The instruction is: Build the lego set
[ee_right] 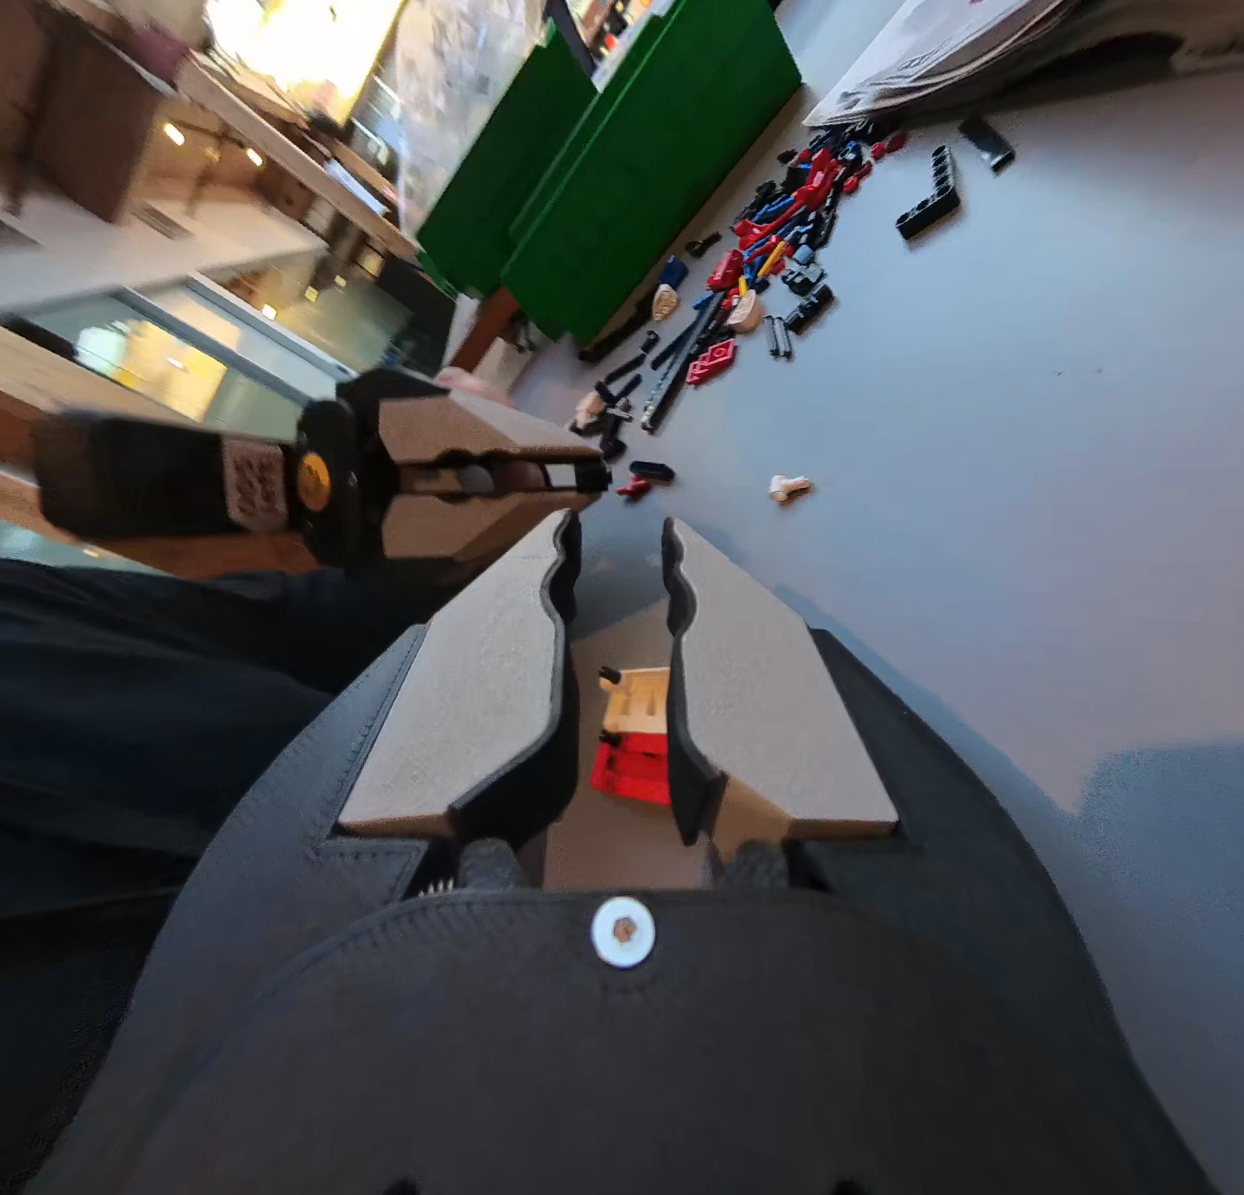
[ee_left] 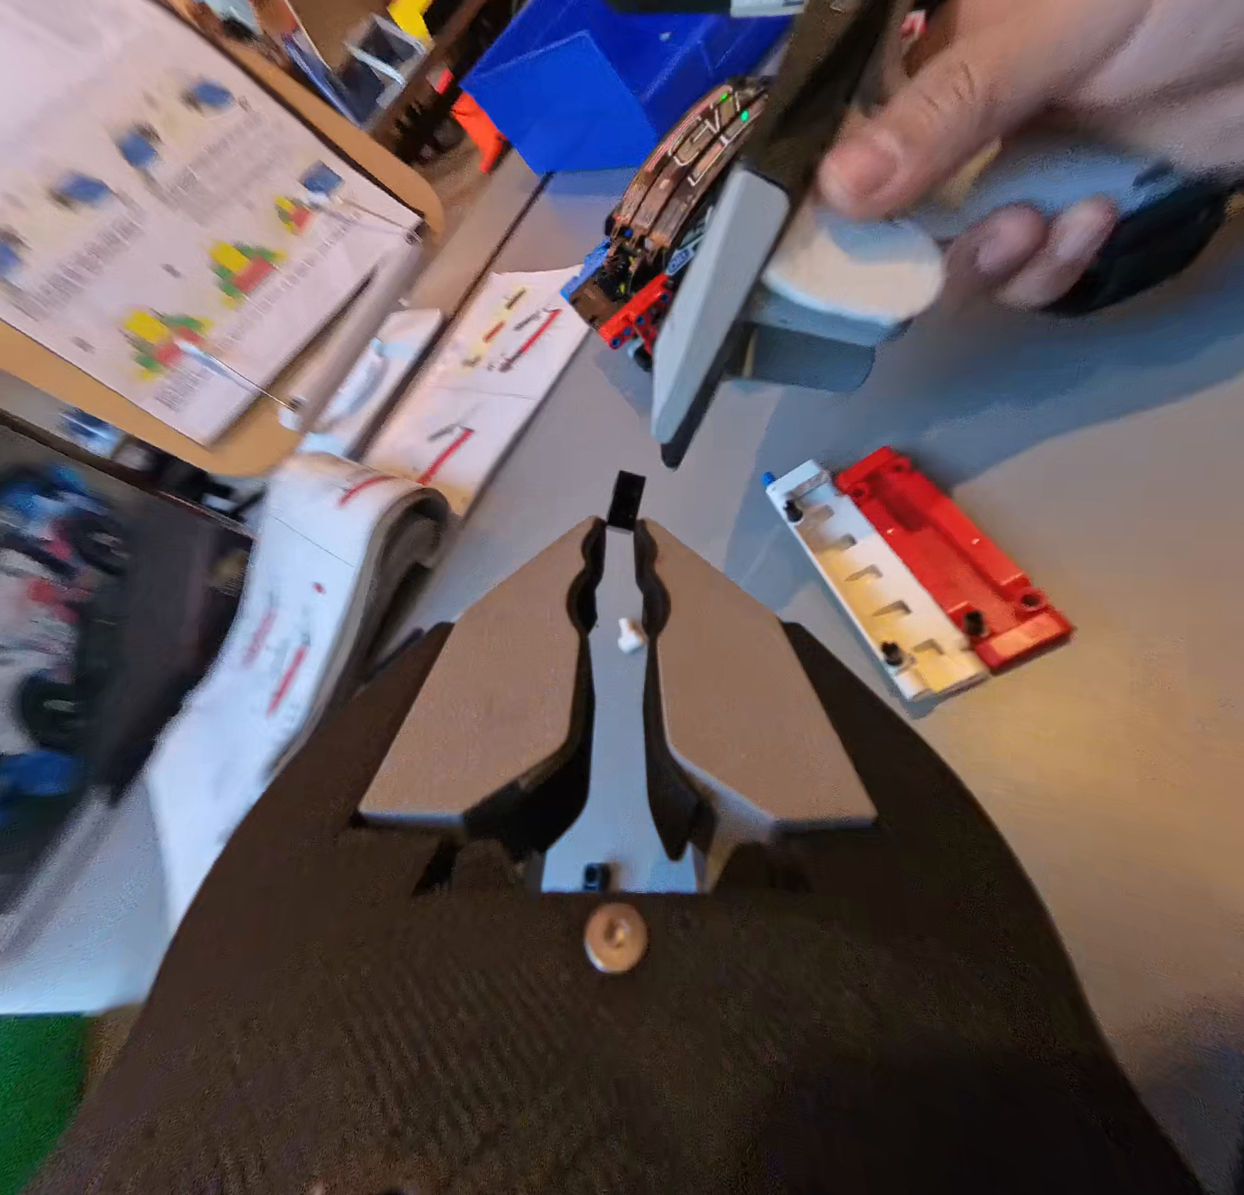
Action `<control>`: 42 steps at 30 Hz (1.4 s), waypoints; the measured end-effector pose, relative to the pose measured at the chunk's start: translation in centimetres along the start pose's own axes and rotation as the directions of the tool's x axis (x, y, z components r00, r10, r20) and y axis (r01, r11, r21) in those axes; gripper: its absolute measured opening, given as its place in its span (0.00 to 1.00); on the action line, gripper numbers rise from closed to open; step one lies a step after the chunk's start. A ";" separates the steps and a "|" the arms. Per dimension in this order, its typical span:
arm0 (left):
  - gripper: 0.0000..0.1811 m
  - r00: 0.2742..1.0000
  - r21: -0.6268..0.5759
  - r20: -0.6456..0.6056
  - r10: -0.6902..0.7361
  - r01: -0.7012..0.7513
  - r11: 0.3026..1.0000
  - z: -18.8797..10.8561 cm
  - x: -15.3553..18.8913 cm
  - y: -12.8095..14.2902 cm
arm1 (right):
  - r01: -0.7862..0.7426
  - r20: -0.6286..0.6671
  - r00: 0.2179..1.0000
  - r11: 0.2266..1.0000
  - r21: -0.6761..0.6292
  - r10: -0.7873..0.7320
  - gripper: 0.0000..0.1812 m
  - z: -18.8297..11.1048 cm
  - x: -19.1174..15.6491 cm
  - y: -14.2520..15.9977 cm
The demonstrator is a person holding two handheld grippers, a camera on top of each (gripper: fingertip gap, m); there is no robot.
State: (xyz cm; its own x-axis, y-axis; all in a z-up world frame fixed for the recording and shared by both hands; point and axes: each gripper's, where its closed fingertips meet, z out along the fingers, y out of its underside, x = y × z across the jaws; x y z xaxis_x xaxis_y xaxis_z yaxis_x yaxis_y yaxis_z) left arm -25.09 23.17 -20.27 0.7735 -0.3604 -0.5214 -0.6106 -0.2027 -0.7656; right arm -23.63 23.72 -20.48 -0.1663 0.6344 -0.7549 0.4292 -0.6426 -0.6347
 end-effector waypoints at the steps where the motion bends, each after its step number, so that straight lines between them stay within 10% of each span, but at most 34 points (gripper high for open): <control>1: 0.03 0.998 -0.004 -0.026 -0.060 0.060 0.998 0.0 -0.2 0.1 | 0.047 -0.028 0.998 0.999 -0.014 -0.047 0.12 -0.1 0.1 0.1; 9: 0.03 0.940 -0.051 -0.201 -0.277 0.272 0.961 0.2 1.1 1.0 | 0.421 -0.057 0.898 0.890 -0.175 -0.436 0.14 0.4 -1.0 1.2; 19: 0.03 0.903 -0.076 -0.355 -0.242 0.230 0.970 -0.3 3.9 1.0 | 0.772 -0.095 0.478 0.470 -0.428 -0.873 0.12 0.8 0.3 2.6; 36: 0.03 0.886 -0.082 -0.423 -0.191 0.173 0.982 -0.5 5.7 0.6 | 0.830 0.005 0.408 0.368 -0.419 -0.913 0.04 0.2 -0.6 4.7; 42: 0.01 0.864 -0.082 -0.413 -0.288 0.280 0.957 -0.3 5.1 0.2 | 0.788 -0.036 0.520 0.496 -0.364 -0.853 0.03 -0.3 -0.5 3.9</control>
State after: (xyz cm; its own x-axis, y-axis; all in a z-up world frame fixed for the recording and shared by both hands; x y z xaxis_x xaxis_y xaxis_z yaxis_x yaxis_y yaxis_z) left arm -21.32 21.04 -22.96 0.7737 -0.6291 -0.0744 -0.3816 -0.3691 -0.8475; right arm -21.63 20.97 -22.50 -0.4206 0.8939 0.1549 0.4051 0.3378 -0.8496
